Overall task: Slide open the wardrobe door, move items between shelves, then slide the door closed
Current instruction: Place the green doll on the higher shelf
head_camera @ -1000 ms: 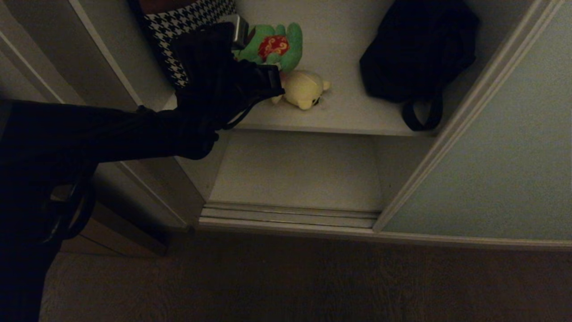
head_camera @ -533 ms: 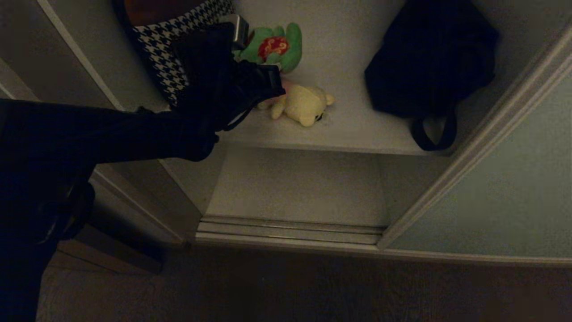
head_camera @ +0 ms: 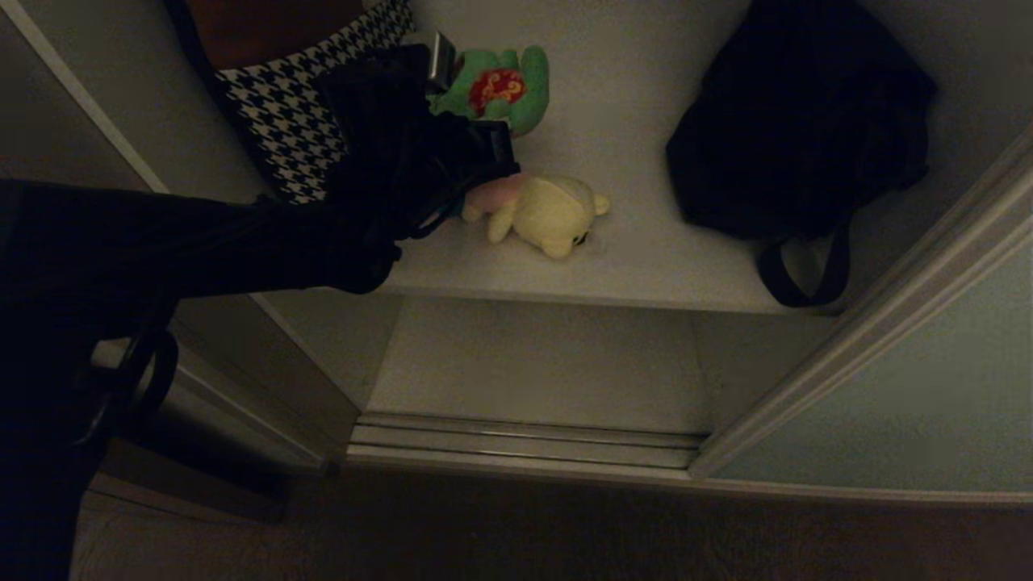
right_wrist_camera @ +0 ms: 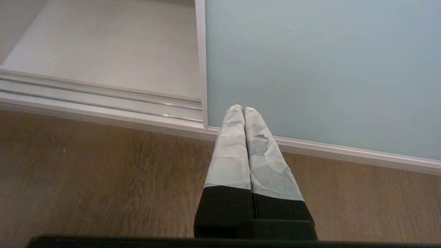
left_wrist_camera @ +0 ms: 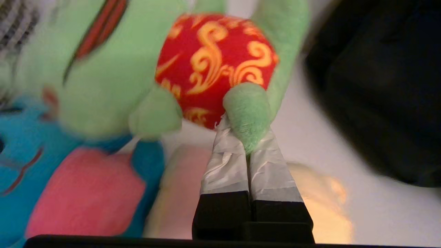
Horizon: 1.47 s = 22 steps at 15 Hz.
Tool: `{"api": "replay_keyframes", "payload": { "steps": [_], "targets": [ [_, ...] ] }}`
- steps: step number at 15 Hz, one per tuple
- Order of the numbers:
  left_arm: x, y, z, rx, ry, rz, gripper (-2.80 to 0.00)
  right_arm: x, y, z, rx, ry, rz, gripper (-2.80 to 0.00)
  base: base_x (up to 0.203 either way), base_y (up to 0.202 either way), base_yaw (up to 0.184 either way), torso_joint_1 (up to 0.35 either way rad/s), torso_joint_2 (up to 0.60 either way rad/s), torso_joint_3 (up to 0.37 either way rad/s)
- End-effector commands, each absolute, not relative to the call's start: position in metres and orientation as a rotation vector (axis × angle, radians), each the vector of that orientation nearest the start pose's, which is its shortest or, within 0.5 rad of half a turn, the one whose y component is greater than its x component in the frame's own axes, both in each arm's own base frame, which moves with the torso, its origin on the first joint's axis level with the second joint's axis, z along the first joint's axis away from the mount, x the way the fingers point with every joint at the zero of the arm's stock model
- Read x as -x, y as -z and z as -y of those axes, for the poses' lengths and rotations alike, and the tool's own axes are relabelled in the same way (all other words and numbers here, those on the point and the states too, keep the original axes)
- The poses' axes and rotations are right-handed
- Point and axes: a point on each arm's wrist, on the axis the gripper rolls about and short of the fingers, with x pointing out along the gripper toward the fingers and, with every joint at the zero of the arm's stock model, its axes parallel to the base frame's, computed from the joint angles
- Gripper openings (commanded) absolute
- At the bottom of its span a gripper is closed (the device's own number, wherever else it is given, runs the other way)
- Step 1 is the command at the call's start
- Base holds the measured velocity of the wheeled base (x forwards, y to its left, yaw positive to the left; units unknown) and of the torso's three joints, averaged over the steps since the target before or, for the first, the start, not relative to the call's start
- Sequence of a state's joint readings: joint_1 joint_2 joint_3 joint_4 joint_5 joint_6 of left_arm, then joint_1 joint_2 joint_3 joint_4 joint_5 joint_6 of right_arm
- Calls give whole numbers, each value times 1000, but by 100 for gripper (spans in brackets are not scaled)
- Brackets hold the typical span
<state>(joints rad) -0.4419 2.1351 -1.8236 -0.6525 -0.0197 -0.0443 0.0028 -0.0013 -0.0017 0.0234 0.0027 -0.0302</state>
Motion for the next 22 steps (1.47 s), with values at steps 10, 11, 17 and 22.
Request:
{"api": "replay_keyframes", "payload": {
  "steps": [10, 11, 17, 22],
  "targets": [
    [-417, -298, 197, 144, 443, 309, 0, 23, -74, 0, 31, -6, -20, -280, 0, 0, 0, 0, 0, 0],
    [-416, -300, 197, 147, 445, 324, 0, 23, -73, 0, 31, -6, -21, -280, 0, 0, 0, 0, 0, 0],
    [-393, -329, 190, 172, 412, 367, 0, 23, -74, 0, 31, -6, -20, -280, 0, 0, 0, 0, 0, 0],
    [-351, -348, 158, 117, 366, 277, 0, 23, -73, 0, 31, -6, -21, -280, 0, 0, 0, 0, 0, 0]
  ]
}}
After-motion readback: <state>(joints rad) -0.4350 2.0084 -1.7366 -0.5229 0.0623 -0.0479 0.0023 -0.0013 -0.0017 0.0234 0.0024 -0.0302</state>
